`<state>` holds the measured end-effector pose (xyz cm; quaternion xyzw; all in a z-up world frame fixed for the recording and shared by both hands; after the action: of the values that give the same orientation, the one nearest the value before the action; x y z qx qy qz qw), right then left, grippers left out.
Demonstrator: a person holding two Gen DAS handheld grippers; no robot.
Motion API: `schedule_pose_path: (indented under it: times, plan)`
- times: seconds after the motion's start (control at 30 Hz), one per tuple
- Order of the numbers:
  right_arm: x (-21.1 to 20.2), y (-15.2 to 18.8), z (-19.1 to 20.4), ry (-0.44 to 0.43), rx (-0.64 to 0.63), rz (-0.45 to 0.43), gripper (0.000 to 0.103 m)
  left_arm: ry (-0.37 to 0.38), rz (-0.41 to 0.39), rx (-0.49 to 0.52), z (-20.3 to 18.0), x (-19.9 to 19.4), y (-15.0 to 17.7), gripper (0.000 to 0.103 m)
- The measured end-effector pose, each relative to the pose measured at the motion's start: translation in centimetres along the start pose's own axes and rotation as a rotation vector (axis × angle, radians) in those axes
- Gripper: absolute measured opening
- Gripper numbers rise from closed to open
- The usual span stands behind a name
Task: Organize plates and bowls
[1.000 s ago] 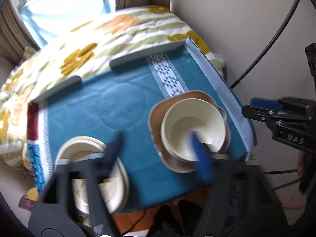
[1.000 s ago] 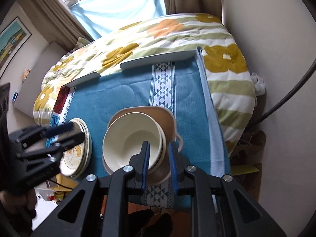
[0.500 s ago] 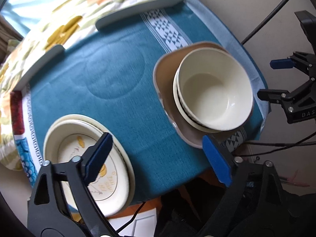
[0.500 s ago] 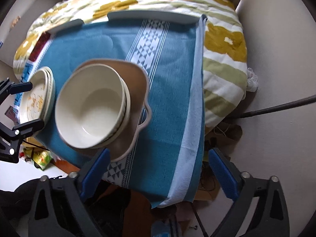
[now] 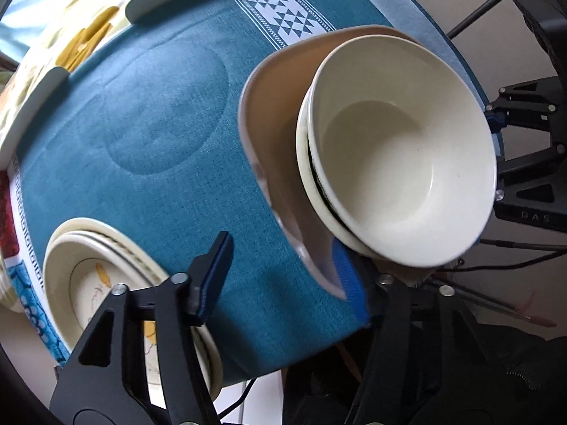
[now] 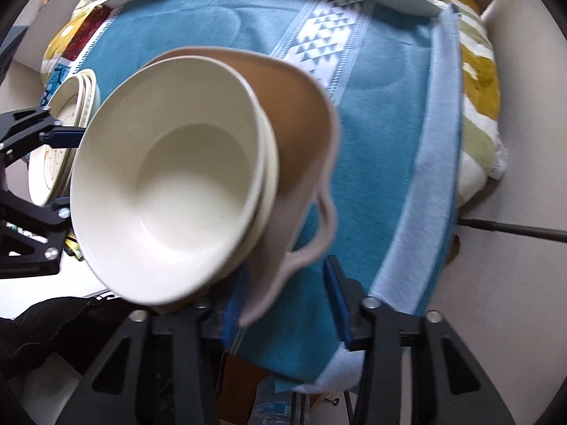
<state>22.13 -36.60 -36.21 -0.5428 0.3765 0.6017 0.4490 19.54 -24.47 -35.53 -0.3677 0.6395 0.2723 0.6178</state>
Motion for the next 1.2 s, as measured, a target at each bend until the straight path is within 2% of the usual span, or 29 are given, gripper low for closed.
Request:
schedule_pose_path:
  times: [0.07,0.17,0.23,0.3,0.8,1.0,1.2]
  plan:
    - [0.4,-0.1,0.3,-0.007,-0.014,-0.017,0.026,0.0,-0.009,0.008,-0.3,0.6,-0.3,0.038]
    - [1.2,-0.1,0.7,-0.032,-0.027,-0.04,0.021,0.026,-0.024,0.019,-1.0,1.4,-0.7,0.027]
    - [1.8,0.0,1.0,-0.053,-0.035,-0.054,0.02,0.032,-0.022,0.036,-1.7,2.1,-0.7,0.024]
    - [1.9,0.0,1.1,-0.056,-0.042,-0.076,0.015,0.046,-0.026,0.041,-2.4,2.4,-0.8,0.015]
    - [-0.6,-0.2,0.3,-0.017,-0.073,-0.166,0.014,0.018,-0.114,0.025,-3.0,0.8,-1.7,0.015]
    - [-4.6,-1.3,1.3,0.009,-0.117,-0.194,0.014,0.0,-0.152,0.02,-2.3,-4.2,-0.6,0.015]
    - [-9.2,-3.0,4.9,0.032,-0.176,-0.241,0.014,-0.049,-0.212,-0.002,0.5,-10.2,1.3,0.015]
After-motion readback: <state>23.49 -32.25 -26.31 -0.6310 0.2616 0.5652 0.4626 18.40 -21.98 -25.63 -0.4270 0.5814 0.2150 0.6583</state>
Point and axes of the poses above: each gripper's, at about its wrist camera, not at the fingertips, and x roughly the way its jaws point, z to its left, y to its underside, the point moved 8 cm from there along x, roughly the way its jaws point, and after that the axes turned 1 degree about x, right-handed, at the moved point
